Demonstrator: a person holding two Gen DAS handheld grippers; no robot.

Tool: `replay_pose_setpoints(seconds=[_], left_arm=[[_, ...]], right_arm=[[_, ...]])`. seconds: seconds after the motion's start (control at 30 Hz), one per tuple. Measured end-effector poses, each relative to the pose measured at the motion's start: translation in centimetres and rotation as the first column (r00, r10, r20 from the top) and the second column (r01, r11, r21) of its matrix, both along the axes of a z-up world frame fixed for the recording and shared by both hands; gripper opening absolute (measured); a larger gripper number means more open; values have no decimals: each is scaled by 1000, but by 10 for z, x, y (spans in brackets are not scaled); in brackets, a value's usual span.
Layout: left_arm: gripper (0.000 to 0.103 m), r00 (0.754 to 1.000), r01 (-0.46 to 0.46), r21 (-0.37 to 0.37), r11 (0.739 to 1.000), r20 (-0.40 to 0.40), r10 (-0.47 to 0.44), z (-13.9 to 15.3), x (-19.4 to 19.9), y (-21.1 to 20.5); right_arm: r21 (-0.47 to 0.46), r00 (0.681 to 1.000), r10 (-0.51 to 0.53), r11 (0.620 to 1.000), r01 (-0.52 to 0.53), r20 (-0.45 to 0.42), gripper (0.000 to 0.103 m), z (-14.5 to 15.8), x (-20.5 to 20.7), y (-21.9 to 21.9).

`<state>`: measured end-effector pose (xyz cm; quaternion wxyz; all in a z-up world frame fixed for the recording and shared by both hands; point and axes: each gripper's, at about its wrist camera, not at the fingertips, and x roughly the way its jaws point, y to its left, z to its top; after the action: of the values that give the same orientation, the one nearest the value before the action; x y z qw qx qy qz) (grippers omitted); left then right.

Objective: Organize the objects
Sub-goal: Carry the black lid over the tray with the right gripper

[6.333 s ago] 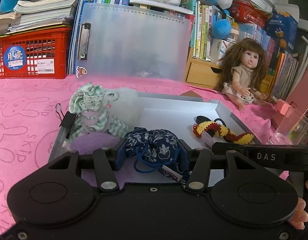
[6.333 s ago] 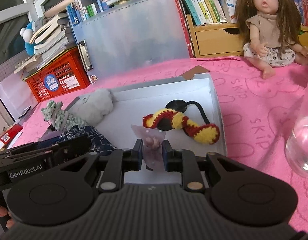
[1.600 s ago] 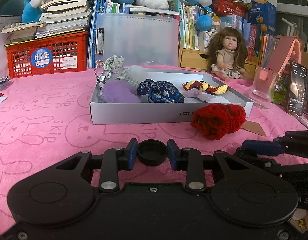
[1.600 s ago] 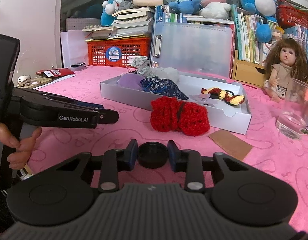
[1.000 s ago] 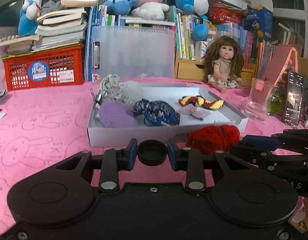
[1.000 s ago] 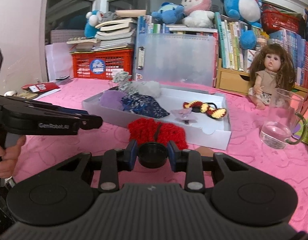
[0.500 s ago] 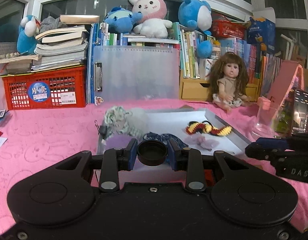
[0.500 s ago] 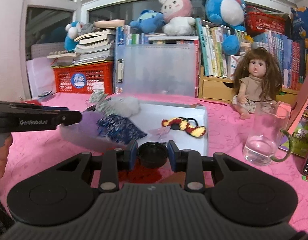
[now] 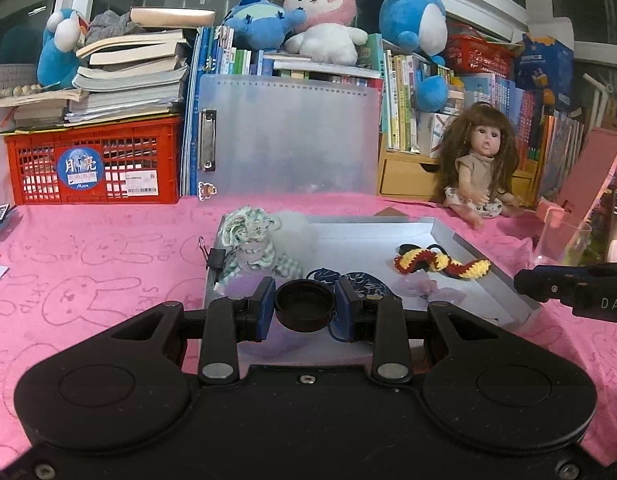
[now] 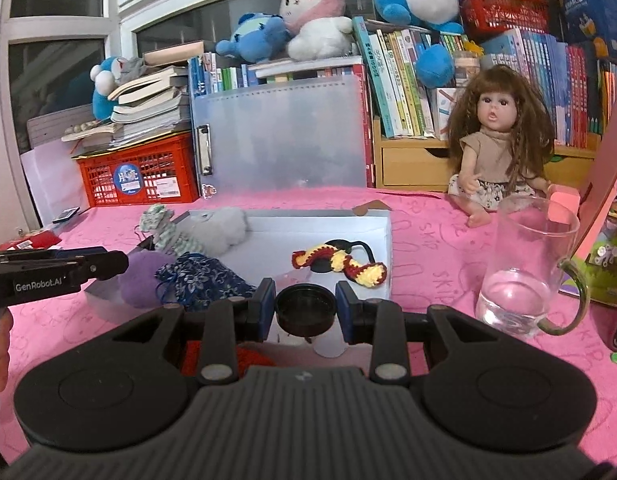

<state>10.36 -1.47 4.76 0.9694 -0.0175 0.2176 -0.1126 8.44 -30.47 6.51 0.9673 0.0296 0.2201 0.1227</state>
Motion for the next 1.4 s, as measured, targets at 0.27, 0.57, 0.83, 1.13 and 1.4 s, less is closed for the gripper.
replay_pose_setpoints(seconds=[0.27, 0.57, 0.83, 1.13, 1.4], left_arm=[[31, 999, -8, -1, 1000, -31, 8, -11, 13, 5], [31, 999, 0, 11, 1000, -48, 0, -22, 24, 2], [31, 998, -20, 21, 1000, -58, 21, -26, 39, 3], [31, 999, -24, 35, 999, -44, 25, -26, 58, -2], [31, 999, -25, 4, 1000, -44, 25, -26, 77, -1]], right_arm=[[2, 999, -6, 1000, 6, -45, 37, -7, 18, -2], [25, 996, -9, 1000, 11, -93, 38, -10, 43, -6], [26, 986, -19, 999, 23, -164, 37, -18, 73, -9], [36, 974, -5, 999, 14, -226, 37, -27, 101, 2], [46, 967, -14, 999, 26, -253, 37, -31, 114, 5]])
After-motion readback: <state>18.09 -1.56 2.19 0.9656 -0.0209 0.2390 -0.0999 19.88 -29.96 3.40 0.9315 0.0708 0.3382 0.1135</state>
